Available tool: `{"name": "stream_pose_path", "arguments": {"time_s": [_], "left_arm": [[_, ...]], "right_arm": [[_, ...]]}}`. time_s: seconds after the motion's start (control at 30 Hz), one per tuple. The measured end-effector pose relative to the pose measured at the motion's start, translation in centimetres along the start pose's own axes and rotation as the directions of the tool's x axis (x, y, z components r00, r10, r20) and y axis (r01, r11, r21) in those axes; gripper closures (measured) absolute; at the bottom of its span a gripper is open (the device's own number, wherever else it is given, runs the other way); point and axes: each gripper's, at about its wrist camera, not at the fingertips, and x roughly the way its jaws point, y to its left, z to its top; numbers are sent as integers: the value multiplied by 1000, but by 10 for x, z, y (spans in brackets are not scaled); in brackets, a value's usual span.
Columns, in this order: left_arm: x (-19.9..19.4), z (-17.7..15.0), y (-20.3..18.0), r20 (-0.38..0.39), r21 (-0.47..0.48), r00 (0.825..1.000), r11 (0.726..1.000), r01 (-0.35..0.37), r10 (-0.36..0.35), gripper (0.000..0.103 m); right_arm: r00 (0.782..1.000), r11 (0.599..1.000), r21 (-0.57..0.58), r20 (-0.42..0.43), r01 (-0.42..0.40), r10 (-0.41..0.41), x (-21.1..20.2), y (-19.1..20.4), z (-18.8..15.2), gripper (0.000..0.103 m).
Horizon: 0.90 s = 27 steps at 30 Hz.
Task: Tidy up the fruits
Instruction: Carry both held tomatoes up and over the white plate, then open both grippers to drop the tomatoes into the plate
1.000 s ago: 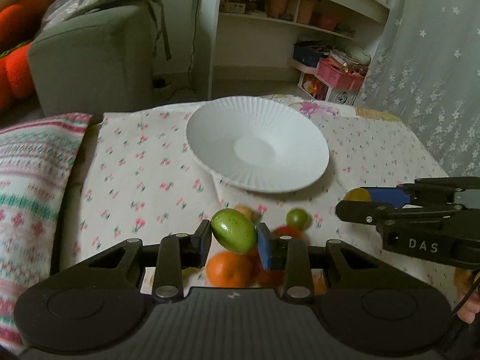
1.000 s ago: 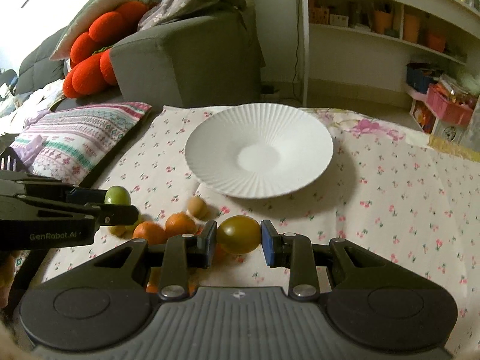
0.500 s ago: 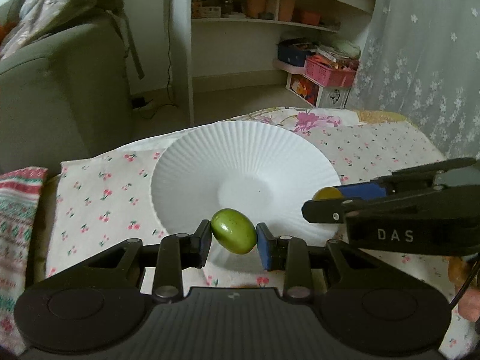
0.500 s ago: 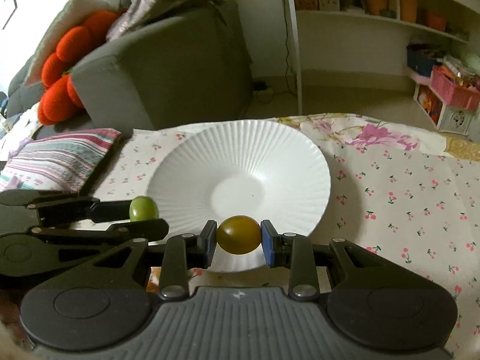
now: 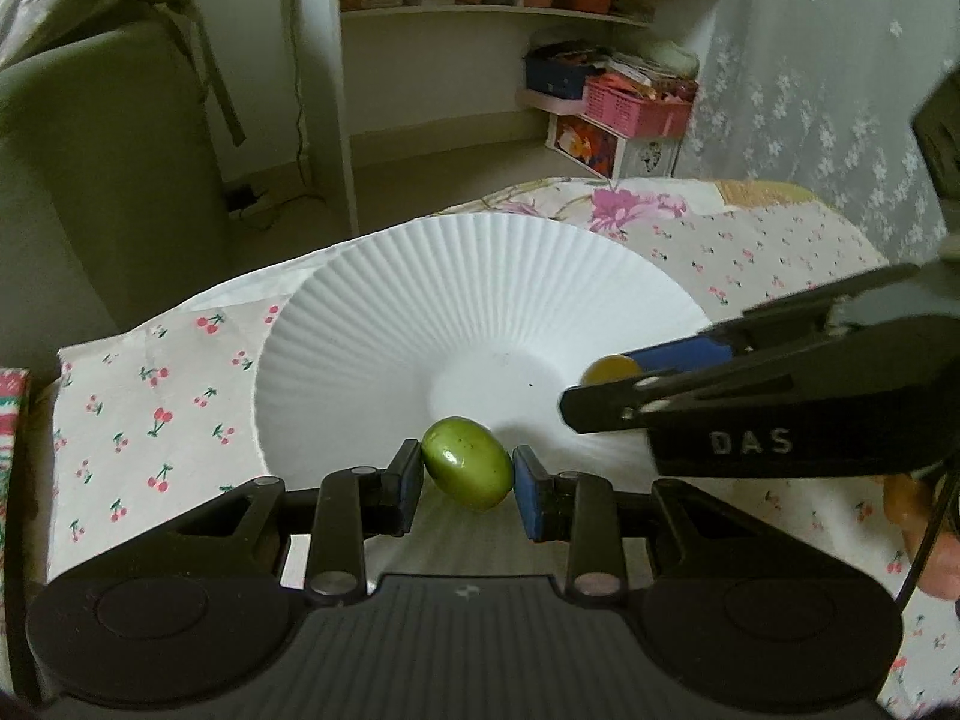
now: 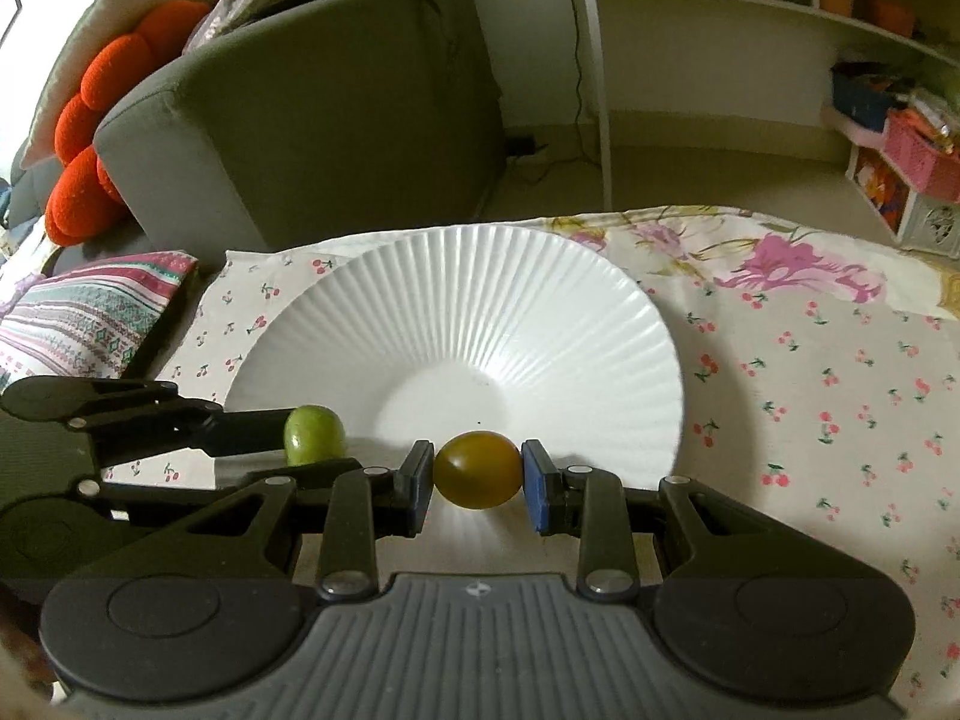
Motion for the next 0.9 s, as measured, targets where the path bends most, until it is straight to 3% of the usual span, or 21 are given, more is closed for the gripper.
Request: {"name": "stream_pose_path", "arguments": {"time_s": [0.17,0.47,0.9], "left_arm": [[5,-2,-6,7,58,1000,998,-2,1,71],[7,-1,-6,11,59,1000,998,-8,7,70],[-33,-3,17,59,-74,998,997,16,-12,68]], "right_arm": [[1000,1000,-21,-2,-8,8,4,4,-1,75],[999,999,1,-2,-40,40,4,0,0,73],[997,996,74,59,-57,53,-27,0,-2,68]]}}
